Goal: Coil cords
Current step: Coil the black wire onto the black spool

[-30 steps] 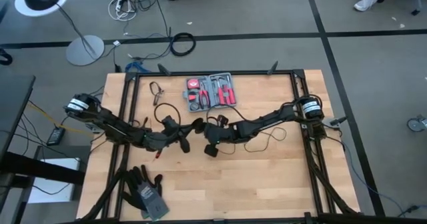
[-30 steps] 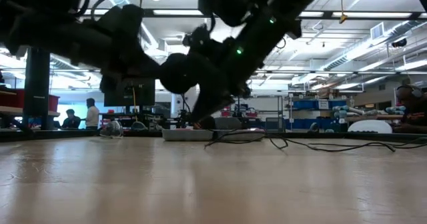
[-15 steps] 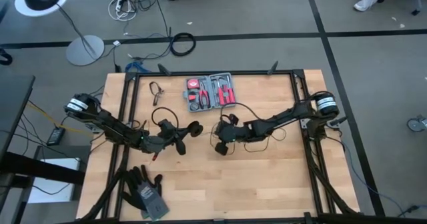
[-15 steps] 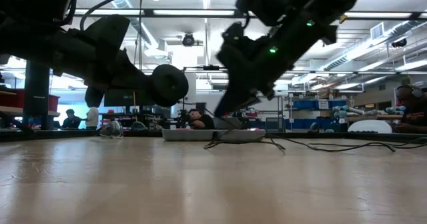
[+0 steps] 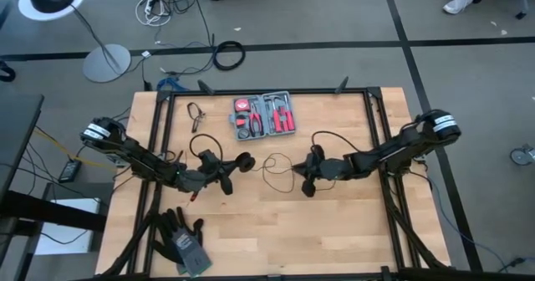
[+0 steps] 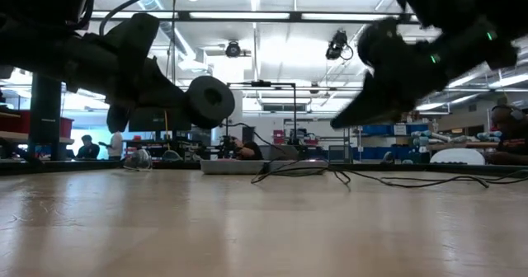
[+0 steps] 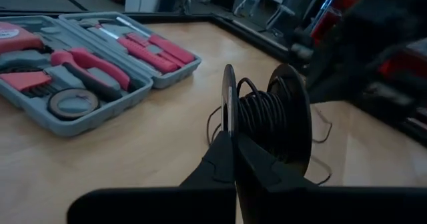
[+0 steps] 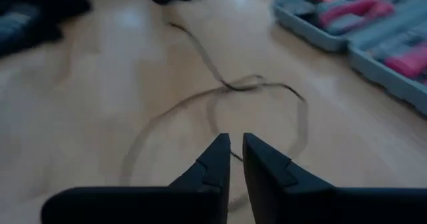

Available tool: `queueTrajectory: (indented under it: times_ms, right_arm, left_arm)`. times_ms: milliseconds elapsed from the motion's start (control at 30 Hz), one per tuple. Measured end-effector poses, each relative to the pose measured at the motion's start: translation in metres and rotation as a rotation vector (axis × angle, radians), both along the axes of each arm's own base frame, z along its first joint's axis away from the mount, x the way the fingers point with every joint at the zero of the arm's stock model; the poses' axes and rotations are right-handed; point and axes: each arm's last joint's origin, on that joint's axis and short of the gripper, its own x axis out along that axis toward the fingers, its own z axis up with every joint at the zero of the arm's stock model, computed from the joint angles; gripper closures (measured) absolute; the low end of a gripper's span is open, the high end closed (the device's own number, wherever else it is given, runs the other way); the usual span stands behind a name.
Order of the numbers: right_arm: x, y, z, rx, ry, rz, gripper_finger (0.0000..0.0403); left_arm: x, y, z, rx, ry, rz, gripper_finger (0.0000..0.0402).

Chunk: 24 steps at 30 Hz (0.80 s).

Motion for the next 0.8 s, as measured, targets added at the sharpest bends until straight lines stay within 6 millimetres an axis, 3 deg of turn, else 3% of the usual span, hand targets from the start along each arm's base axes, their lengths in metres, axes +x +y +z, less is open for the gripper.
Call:
queueTrajectory:
  times_ms: [167,500,800]
  right_arm:
    - [0.010,-0.008,-0.014,0.068,-0.138,-0.077,0.0362]
    - [0.067,-0.006,-0.026,-0.323,-0.038,0.030,0.0345]
    - [0.084,-0.004,-0.033,-0.357,-0.015,0.006,0.0311]
  left_arm:
    - [0.002,0.000,0.005,0.031,-0.026,0.002,0.0401]
    - [0.007,0.010,0.017,0.058,-0.111,0.051,0.0401]
    - [0.008,0.010,0.021,0.060,-0.140,0.011,0.0401]
